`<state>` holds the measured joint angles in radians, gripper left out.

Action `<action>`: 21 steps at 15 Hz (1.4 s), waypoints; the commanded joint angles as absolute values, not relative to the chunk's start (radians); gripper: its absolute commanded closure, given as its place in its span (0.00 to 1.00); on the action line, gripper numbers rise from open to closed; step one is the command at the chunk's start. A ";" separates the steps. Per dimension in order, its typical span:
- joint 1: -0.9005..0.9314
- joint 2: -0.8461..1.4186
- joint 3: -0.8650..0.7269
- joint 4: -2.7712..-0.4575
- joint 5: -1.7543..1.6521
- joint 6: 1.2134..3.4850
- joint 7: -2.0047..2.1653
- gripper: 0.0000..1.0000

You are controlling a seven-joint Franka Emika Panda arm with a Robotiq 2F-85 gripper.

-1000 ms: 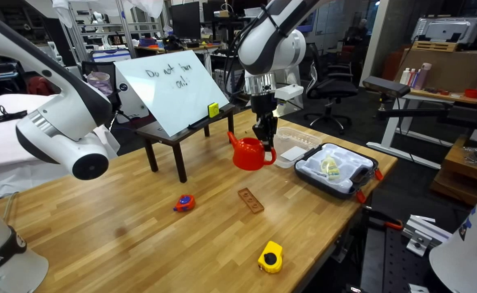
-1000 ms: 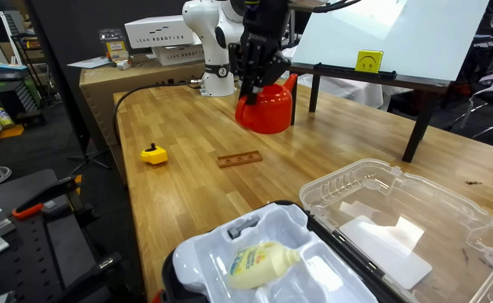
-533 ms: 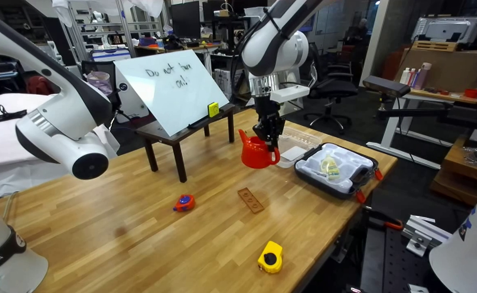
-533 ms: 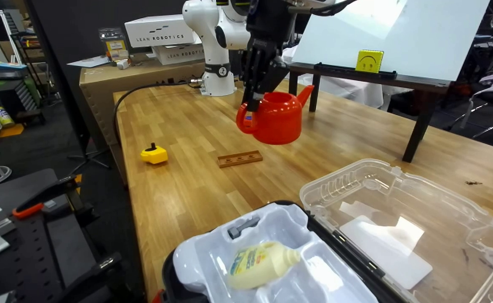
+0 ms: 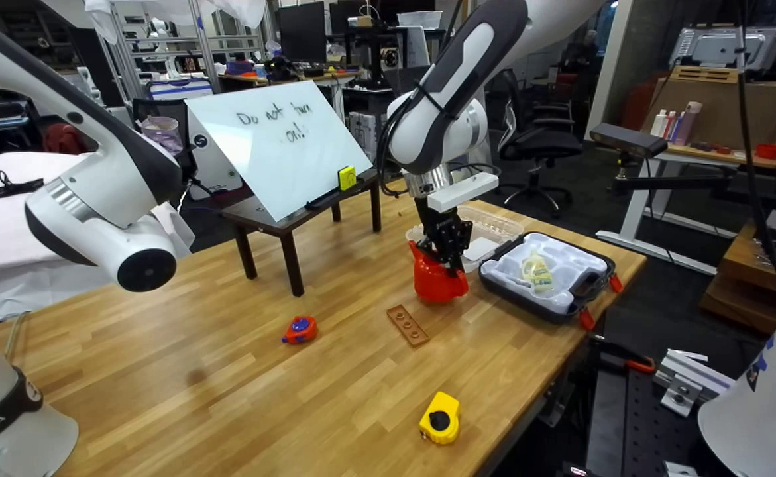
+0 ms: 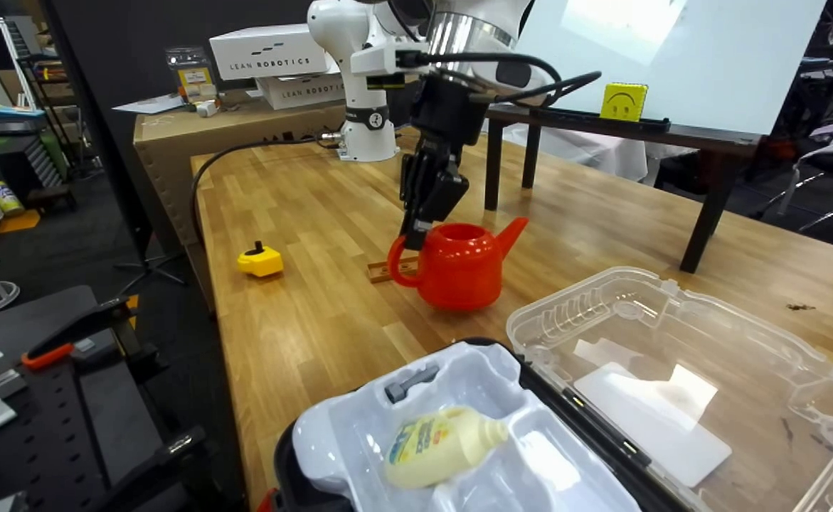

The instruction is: Move the orange teapot to the right next to the black box

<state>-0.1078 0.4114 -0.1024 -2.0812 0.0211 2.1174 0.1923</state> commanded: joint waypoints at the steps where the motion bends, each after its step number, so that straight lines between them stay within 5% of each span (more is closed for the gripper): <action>1: -0.081 0.454 -0.118 -2.041 0.001 2.084 0.246 0.96; 4: -0.078 0.470 -0.114 -2.037 0.016 2.083 0.256 0.96; 5: -0.080 0.469 -0.111 -2.038 0.022 2.084 0.250 0.66; 14: -0.070 0.193 -0.069 -2.226 0.102 2.175 0.102 0.04; 21: -0.028 -0.310 -0.042 -2.557 0.133 2.118 -0.036 0.00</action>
<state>-0.0363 -0.1302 -0.0422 -2.4226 0.1124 2.1172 0.0504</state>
